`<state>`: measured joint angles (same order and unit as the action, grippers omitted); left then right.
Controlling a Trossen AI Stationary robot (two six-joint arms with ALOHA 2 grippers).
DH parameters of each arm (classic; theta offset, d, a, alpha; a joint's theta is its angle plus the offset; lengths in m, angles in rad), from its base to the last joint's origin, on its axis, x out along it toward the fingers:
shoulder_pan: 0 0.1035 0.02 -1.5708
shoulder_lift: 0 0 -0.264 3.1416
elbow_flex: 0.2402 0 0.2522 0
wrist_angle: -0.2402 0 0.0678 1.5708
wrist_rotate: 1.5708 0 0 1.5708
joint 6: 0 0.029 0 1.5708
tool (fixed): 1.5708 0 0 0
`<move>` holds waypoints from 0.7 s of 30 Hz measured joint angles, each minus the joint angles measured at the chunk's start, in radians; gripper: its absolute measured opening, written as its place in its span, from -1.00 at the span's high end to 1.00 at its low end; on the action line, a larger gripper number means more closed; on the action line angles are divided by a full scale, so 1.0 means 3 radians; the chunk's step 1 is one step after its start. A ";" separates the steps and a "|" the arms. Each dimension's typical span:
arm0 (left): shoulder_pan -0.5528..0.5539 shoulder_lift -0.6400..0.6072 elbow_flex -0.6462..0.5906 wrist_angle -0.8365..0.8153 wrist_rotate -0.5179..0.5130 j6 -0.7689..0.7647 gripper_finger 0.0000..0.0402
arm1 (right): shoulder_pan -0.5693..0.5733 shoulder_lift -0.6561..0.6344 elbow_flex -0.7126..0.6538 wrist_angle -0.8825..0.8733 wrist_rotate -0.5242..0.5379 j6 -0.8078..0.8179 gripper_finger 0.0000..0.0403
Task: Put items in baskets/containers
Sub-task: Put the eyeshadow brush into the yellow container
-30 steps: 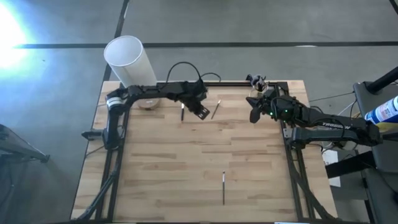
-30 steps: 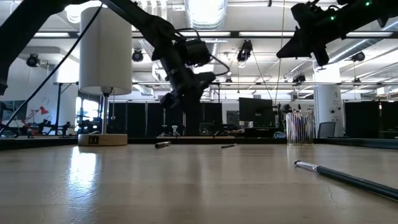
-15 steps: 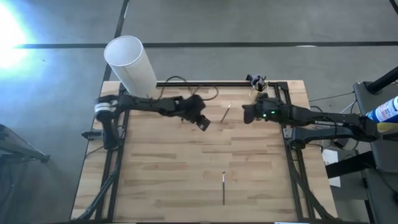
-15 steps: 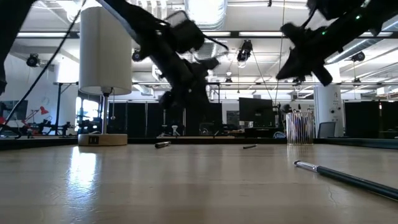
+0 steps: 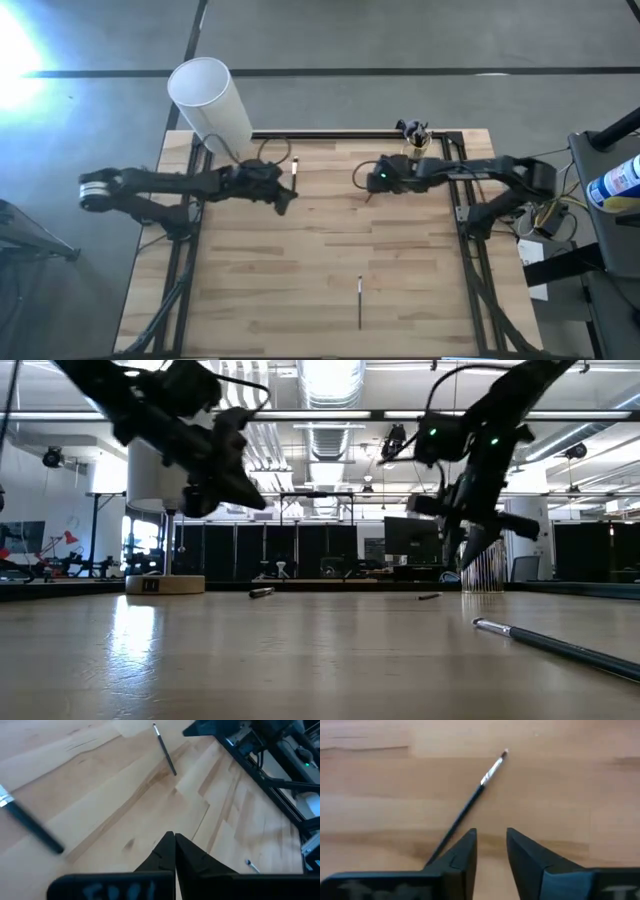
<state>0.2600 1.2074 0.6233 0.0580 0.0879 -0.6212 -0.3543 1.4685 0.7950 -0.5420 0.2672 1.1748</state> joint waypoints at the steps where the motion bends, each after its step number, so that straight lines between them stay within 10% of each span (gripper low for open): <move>1: 0.0000 -0.0101 -0.0080 -0.0006 0.0000 0.0012 1.00 | -0.0042 0.0117 0.0067 -0.0015 -0.0002 0.0000 0.45; 10: 0.0000 -0.0867 -0.0625 0.0004 0.0000 -0.0008 1.00 | -0.0330 0.0899 0.0593 -0.0219 -0.0001 -0.0027 0.33; 21: 0.0006 -0.1174 -0.0734 -0.0031 0.0000 0.0125 1.00 | -0.0342 0.1313 0.1014 -0.0535 -0.0038 -0.0336 0.67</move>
<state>0.2619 0.8551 0.4030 0.0486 0.0879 -0.5836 -0.4570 1.8625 1.0993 -0.7024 0.2559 1.0739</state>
